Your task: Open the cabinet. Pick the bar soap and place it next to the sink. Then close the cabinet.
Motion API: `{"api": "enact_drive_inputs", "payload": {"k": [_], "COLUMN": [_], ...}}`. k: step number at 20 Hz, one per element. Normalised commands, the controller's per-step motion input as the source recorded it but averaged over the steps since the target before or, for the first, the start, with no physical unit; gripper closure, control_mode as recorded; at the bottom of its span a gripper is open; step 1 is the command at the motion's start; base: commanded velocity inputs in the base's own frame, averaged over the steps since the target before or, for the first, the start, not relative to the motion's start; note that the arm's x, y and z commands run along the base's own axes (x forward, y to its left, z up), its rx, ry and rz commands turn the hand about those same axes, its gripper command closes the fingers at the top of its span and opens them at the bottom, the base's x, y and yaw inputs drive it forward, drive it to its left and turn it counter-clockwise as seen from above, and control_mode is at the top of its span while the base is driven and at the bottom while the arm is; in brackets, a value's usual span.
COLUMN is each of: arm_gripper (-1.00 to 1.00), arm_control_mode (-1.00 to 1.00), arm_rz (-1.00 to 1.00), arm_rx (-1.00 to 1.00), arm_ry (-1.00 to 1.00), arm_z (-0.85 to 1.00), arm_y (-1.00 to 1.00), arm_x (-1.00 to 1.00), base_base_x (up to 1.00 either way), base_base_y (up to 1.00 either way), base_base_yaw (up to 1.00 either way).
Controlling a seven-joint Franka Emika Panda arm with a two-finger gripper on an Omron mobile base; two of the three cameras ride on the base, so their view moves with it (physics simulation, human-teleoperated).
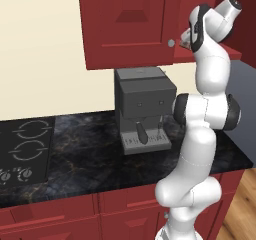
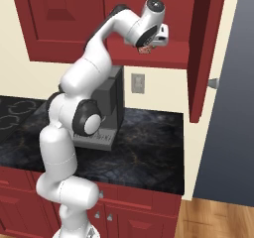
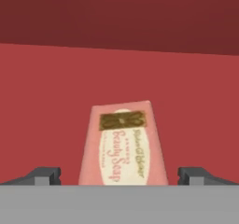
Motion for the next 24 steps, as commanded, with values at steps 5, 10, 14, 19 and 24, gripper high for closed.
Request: {"api": "enact_drive_inputs", "payload": {"k": [5, 10, 14, 19, 24], "arm_gripper": [-1.0, 1.0, 1.0, 1.0, 1.0], "arm_control_mode": [-1.0, -1.0, -1.0, -1.0, -1.0], "arm_rz": [0.0, 0.0, 0.0, 0.0, 0.0], "arm_rx": [0.0, 0.0, 0.0, 0.0, 0.0], "arm_ry": [0.01, 0.0, 0.0, 0.0, -0.01], "arm_z": [-0.4, 0.0, 0.0, 0.0, 0.0], "arm_y": [0.0, 0.0, 0.0, -0.09, -0.13], "arm_x": [0.0, 0.0, 0.0, -0.42, -1.0], "base_base_x": [0.0, 0.0, 0.0, 0.0, 0.0], "base_base_y": [0.0, 0.0, 0.0, 0.0, 0.0], "base_base_yaw": [0.0, 0.0, 0.0, 0.0, 0.0]}}
